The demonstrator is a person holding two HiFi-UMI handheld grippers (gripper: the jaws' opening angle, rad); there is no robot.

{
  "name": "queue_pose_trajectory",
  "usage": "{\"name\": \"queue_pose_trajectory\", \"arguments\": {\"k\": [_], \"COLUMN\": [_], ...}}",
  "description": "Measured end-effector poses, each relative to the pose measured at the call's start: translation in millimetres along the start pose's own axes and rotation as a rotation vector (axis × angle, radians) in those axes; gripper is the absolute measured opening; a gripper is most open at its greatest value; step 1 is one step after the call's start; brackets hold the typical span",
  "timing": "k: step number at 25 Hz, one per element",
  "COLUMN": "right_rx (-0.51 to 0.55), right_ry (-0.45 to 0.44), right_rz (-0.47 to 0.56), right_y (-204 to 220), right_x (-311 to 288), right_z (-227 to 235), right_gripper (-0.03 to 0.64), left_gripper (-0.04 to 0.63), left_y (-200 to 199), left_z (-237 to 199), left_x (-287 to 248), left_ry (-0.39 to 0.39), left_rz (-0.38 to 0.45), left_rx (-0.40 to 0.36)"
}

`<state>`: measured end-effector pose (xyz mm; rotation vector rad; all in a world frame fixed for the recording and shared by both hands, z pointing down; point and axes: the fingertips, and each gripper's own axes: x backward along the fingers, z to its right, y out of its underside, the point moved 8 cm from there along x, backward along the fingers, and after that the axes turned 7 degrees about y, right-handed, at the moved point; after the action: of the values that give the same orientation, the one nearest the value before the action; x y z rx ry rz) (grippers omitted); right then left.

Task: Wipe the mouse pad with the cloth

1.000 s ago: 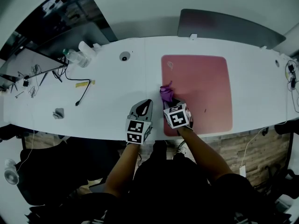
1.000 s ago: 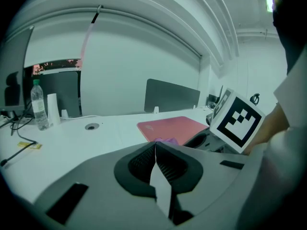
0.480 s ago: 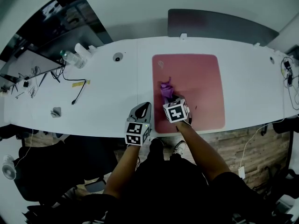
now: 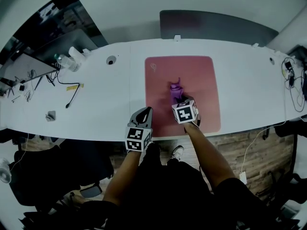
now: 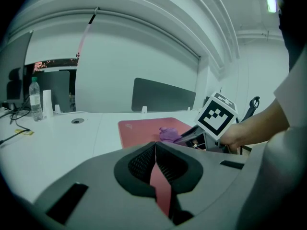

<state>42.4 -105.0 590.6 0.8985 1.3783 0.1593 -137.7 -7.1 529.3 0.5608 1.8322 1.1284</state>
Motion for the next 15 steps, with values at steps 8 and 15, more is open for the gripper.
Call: {"name": "queue_pose_trajectory", "arguments": {"k": [8, 15], "right_rx": [-0.003, -0.018], "right_ry": [0.078, 0.144], "right_rz": [-0.021, -0.016], "right_y": [20, 41], "right_x": [11, 22], "right_z": [56, 108], "right_gripper": [0.109, 0.109], "left_gripper": [0.023, 0.023], "left_y": [0, -1], "left_z": [24, 39], "left_x": [-12, -9], "left_ry": [0.013, 0.011], "left_rz": [0.008, 0.020], "left_rx": [0.007, 0.007]}}
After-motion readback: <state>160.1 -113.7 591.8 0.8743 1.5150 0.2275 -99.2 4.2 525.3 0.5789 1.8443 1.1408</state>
